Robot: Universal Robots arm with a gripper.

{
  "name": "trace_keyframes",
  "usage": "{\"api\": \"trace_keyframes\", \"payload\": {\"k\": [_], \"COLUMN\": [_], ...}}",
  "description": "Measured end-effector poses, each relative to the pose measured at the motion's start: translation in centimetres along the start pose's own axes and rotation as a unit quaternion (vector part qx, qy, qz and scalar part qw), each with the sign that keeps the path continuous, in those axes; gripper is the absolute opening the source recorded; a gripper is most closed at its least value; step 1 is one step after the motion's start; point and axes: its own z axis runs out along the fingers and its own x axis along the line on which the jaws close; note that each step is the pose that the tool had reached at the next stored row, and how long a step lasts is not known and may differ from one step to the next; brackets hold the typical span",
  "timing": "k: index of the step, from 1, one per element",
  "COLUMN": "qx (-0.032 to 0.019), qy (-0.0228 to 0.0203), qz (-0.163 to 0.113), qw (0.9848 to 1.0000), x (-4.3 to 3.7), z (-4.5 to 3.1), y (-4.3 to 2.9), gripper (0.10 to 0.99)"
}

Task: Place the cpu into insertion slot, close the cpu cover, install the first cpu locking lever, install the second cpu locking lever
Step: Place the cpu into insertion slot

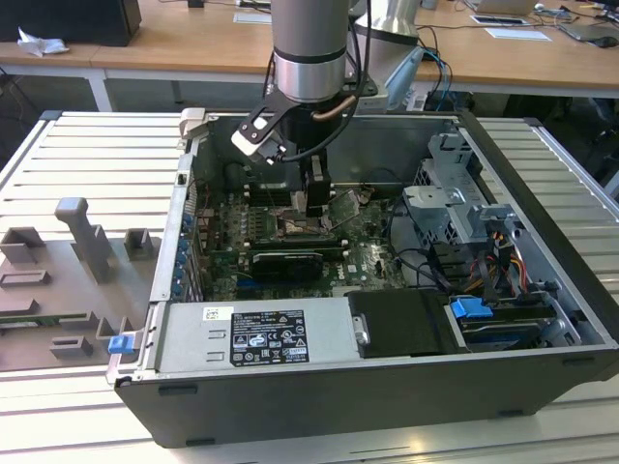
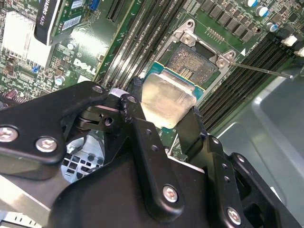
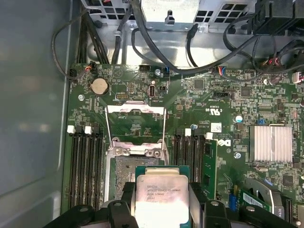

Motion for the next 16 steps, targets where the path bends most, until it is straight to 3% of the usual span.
{"api": "trace_keyframes", "payload": {"k": [5,16], "qx": [0.0000,0.0000], "qy": [0.0000,0.0000], "qz": [0.000,0.000], "qw": [1.0000,1.0000], "x": [0.02,1.27], "z": [0.29,2.35], "y": [-0.07,-0.53], "gripper": [0.537,0.537]}}
